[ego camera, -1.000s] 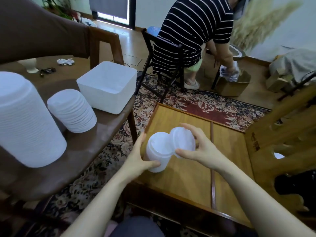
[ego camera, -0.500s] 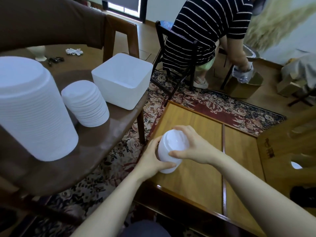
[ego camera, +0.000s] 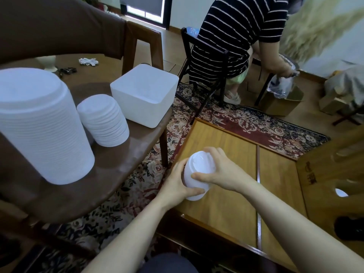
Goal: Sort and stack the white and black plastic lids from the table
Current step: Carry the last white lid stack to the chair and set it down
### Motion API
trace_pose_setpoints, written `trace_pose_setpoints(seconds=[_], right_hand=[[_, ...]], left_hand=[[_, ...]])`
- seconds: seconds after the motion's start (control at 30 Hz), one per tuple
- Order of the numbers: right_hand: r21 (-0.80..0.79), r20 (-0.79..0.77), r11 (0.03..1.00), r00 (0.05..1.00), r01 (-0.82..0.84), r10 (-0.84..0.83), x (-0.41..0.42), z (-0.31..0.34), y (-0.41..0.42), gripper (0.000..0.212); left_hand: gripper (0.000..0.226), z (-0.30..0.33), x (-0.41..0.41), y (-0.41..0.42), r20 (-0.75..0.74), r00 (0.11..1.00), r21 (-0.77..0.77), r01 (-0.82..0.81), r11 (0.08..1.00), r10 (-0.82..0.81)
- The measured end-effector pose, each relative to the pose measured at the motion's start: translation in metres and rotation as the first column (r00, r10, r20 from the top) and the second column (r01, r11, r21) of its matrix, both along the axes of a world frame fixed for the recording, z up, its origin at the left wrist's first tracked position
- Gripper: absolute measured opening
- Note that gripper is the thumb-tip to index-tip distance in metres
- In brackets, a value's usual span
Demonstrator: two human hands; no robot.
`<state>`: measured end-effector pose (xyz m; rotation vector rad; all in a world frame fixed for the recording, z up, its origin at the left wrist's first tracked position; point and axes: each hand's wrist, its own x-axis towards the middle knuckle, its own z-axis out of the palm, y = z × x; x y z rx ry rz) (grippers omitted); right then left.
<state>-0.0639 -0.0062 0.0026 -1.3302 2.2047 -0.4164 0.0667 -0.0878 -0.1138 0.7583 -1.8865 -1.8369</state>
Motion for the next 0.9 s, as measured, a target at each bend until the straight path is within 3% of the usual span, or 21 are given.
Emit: trace_pose_setpoints(seconds=[0.07, 0.13, 0.17, 0.27, 0.37, 0.5, 0.7, 0.73, 0.83, 0.9], right_hand=[[-0.017, 0.248, 0.997, 0.967, 0.071, -0.064, -0.007, -0.006, 0.005, 0.103], [-0.059, 0.532, 0.963, 0.825, 0.263, -0.193, -0.014, -0.014, 0.018, 0.108], [-0.046, 0.613, 0.931, 0.746, 0.363, -0.260, -0.017, -0.019, 0.026, 0.104], [0.121, 0.760, 0.871, 0.520, 0.476, -0.390, -0.018, -0.042, 0.045, 0.087], [0.183, 0.857, 0.864, 0.354, 0.468, -0.373, -0.006, -0.056, 0.049, 0.062], [0.131, 0.879, 0.859, 0.343, 0.494, -0.332, 0.004, -0.061, 0.047, 0.069], [0.084, 0.892, 0.854, 0.344, 0.514, -0.295, 0.011, -0.069, 0.048, 0.074], [0.084, 0.894, 0.844, 0.334, 0.530, -0.299, 0.013, -0.070, 0.046, 0.072], [0.100, 0.902, 0.823, 0.298, 0.559, -0.313, 0.017, -0.068, 0.045, 0.061], [0.109, 0.907, 0.809, 0.276, 0.577, -0.319, 0.015, -0.066, 0.047, 0.056]], left_hand=[[0.099, 0.001, 0.005, -0.002, 0.040, 0.997, 0.003, 0.064, 0.998, -0.064], [0.123, 0.002, 0.012, -0.009, 0.086, 0.980, 0.018, 0.177, 0.984, -0.178], [0.128, 0.009, 0.020, -0.011, 0.075, 0.976, 0.096, 0.196, 0.976, -0.204], [0.100, 0.022, 0.007, -0.029, 0.009, 0.999, 0.411, 0.041, 0.911, -0.049], [0.074, 0.012, -0.004, -0.031, -0.016, 0.999, 0.449, 0.033, 0.893, -0.029], [0.056, 0.029, -0.009, -0.007, 0.040, 0.999, 0.389, 0.007, 0.921, -0.024], [0.057, 0.028, -0.010, -0.002, 0.019, 1.000, 0.455, 0.006, 0.891, -0.017], [0.059, 0.031, -0.011, -0.001, 0.023, 1.000, 0.468, -0.010, 0.884, -0.001], [0.094, 0.024, -0.019, -0.008, 0.064, 0.998, 0.461, -0.052, 0.886, 0.025], [0.058, 0.040, -0.011, -0.001, 0.104, 0.994, 0.429, -0.019, 0.903, -0.029]])
